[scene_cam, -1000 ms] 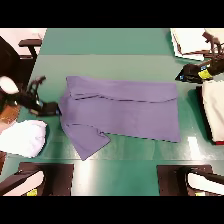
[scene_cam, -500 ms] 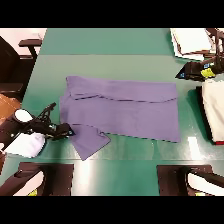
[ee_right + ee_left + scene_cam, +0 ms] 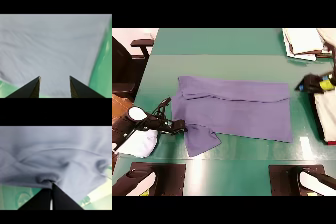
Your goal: Fold the shirts.
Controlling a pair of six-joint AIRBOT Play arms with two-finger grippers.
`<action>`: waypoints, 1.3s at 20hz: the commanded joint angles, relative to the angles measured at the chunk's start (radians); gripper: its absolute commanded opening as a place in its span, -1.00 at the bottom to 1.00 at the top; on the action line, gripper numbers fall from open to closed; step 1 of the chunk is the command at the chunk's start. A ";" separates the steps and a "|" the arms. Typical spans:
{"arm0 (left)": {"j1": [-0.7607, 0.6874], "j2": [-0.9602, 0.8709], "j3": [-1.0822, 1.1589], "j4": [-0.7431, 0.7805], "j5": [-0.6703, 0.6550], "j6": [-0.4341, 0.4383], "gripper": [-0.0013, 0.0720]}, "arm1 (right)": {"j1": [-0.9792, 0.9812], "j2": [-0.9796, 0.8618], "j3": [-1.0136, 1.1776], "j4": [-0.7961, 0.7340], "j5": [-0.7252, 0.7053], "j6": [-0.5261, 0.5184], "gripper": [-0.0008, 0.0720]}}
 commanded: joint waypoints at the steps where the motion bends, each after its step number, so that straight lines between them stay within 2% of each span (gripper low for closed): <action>1: -0.002 0.079 0.038 -0.001 -0.035 0.003 -0.91 | -0.167 0.098 -0.293 -0.001 -0.006 -0.052 0.41; 2: -0.002 0.105 0.039 -0.002 -0.040 0.002 -0.91 | -0.232 0.123 -0.398 0.000 -0.022 -0.055 0.53; 6: -0.002 0.121 0.039 -0.001 -0.064 0.002 -0.91 | -0.420 0.160 -0.704 0.019 -0.089 -0.096 0.41; 11: -0.002 0.121 0.038 -0.002 -0.057 -0.002 -0.91 | -0.410 0.087 -0.801 0.141 -0.171 -0.133 0.37; 12: -0.002 0.121 0.039 -0.002 -0.054 -0.002 -0.91 | -0.381 0.061 -0.793 0.143 -0.188 -0.133 0.11; 14: -0.002 0.121 0.039 0.000 -0.055 -0.001 -0.91 | -0.293 0.013 -0.760 0.142 -0.214 -0.133 -0.05; 16: -0.002 0.121 0.039 0.030 -0.082 -0.001 -0.91 | -0.208 -0.015 -0.715 0.134 -0.219 -0.133 -0.49; 17: -0.002 0.126 0.039 0.057 -0.117 -0.004 -0.91 | -0.172 -0.014 -0.691 0.132 -0.208 -0.133 -0.80; 18: -0.002 0.127 0.041 0.078 -0.154 -0.013 -0.91 | -0.141 -0.003 -0.665 0.129 -0.196 -0.133 -0.93; 21: -0.002 0.167 0.053 0.119 -0.250 -0.034 -0.91 | -0.090 0.101 -0.600 0.025 -0.135 -0.108 -0.93; 23: -0.002 0.264 0.053 0.124 -0.277 -0.079 -0.91 | -0.084 0.195 -0.568 -0.080 -0.034 -0.101 -0.93; 26: -0.002 0.380 0.053 0.100 -0.415 -0.153 -0.91 | -0.085 0.320 -0.529 -0.161 0.072 -0.100 -0.93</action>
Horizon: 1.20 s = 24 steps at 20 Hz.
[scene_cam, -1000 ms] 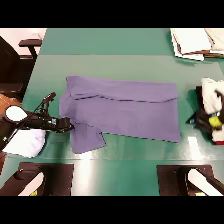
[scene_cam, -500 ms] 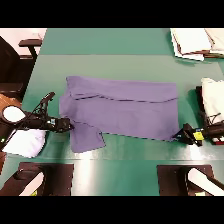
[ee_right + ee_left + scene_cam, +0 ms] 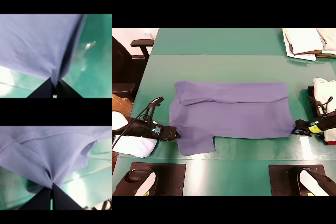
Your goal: Fold the shirts.
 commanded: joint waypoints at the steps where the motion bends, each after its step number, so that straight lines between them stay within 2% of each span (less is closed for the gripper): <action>1: 0.000 0.118 0.002 -0.023 -0.163 -0.079 -0.91 | 0.013 0.142 0.050 -0.097 0.113 0.017 -0.93; 3: 0.000 0.120 0.008 -0.058 -0.159 -0.095 -0.91 | 0.019 0.172 0.082 -0.096 0.077 0.043 -0.94; 6: 0.000 0.050 0.063 -0.043 -0.018 -0.071 -0.91 | 0.050 0.087 0.168 -0.096 0.026 0.044 -0.93; 12: 0.000 -0.336 0.335 0.019 0.287 0.079 -0.91 | 0.137 -0.296 0.438 -0.058 -0.115 0.043 -0.93; 16: 0.000 -0.592 0.469 0.028 0.378 0.126 -0.91 | 0.154 -0.534 0.632 0.051 -0.143 0.041 -0.93; 19: 0.000 -0.690 0.500 0.025 0.431 0.129 -0.90 | 0.154 -0.657 0.751 0.116 -0.145 0.040 -0.93; 20: 0.000 -0.698 0.500 0.025 0.443 0.128 -0.90 | 0.150 -0.690 0.785 0.150 -0.143 0.038 -0.69; 21: 0.000 -0.697 0.501 0.025 0.452 0.128 -0.55 | 0.141 -0.713 0.813 0.184 -0.144 0.027 -0.21; 22: 0.000 -0.696 0.509 0.024 0.449 0.125 0.10 | 0.125 -0.729 0.837 0.226 -0.138 0.002 -0.01; 23: 0.000 -0.696 0.525 0.025 0.435 0.117 0.44 | 0.106 -0.735 0.855 0.267 -0.130 -0.026 0.04; 24: 0.000 -0.696 0.547 0.024 0.409 0.117 0.43 | 0.084 -0.731 0.856 0.290 -0.117 -0.053 0.20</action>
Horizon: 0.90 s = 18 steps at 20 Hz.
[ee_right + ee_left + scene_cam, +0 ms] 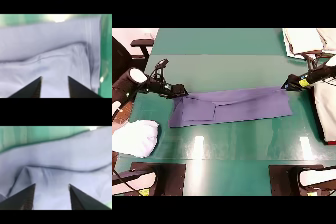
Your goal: Fold the shirts.
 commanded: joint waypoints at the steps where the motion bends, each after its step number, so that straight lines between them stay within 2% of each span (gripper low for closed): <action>1: 0.000 -0.024 0.065 0.001 -0.044 -0.001 0.43 | -0.062 -0.039 0.055 0.113 0.046 -0.080 0.30; 2: 0.000 -0.024 0.089 0.000 -0.077 -0.001 0.40 | -0.090 -0.038 0.055 0.112 0.084 -0.091 0.30; 3: 0.000 -0.024 0.107 -0.012 -0.103 -0.001 0.22 | -0.126 -0.038 0.048 0.112 0.124 -0.100 0.41; 4: 0.000 -0.024 0.117 -0.034 -0.121 0.000 -0.23 | -0.159 -0.038 0.034 0.113 0.145 -0.102 0.62; 5: 0.000 -0.024 0.119 -0.060 -0.126 0.000 -0.64 | -0.195 -0.038 0.009 0.113 0.156 -0.102 0.67; 6: 0.000 -0.024 0.119 -0.083 -0.124 0.003 -0.89 | -0.229 -0.038 -0.026 0.114 0.156 -0.102 0.67; 9: -0.030 -0.024 0.119 -0.122 -0.101 0.008 -0.90 | -0.294 -0.039 -0.147 0.122 0.104 -0.113 0.65; 11: -0.083 -0.024 0.119 -0.122 -0.069 0.006 -0.91 | -0.301 -0.047 -0.215 0.167 0.071 -0.155 0.51; 12: -0.112 -0.025 0.119 -0.123 -0.044 -0.002 -0.91 | -0.294 -0.056 -0.243 0.203 0.054 -0.171 0.45; 16: -0.215 -0.026 0.119 -0.122 0.076 -0.039 -0.91 | -0.206 -0.119 -0.258 0.262 0.019 -0.196 0.42; 17: -0.237 -0.026 0.119 -0.122 0.085 -0.046 -0.91 | -0.177 -0.135 -0.246 0.270 0.012 -0.203 0.23; 18: -0.257 -0.029 0.119 -0.122 0.095 -0.063 -0.91 | -0.149 -0.148 -0.227 0.267 0.011 -0.204 -0.19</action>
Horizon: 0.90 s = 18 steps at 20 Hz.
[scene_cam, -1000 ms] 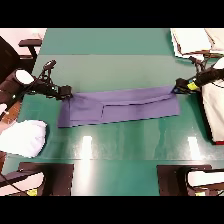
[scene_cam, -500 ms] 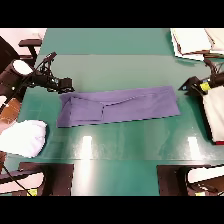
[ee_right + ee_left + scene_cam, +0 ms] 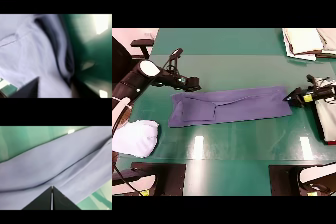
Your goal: Fold the shirts.
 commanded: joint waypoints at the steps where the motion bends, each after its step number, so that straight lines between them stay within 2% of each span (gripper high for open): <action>1: -0.082 -0.012 0.001 -0.002 0.071 -0.038 -0.91 | 0.077 -0.046 0.027 0.026 -0.028 -0.036 -0.71; 2: -0.098 -0.026 0.001 -0.003 0.079 -0.045 -0.91 | 0.093 -0.048 0.052 0.026 -0.015 -0.040 -0.93; 6: -0.165 -0.139 0.033 -0.014 0.120 -0.058 -0.91 | 0.129 0.020 0.193 0.035 0.086 -0.026 -0.94; 13: -0.291 -0.422 0.260 -0.057 0.100 -0.056 -0.91 | 0.301 0.251 0.391 0.036 0.076 0.083 -0.94; 18: -0.322 -0.490 0.319 -0.059 0.061 -0.057 -0.91 | 0.419 0.312 0.468 0.075 0.068 0.119 -0.94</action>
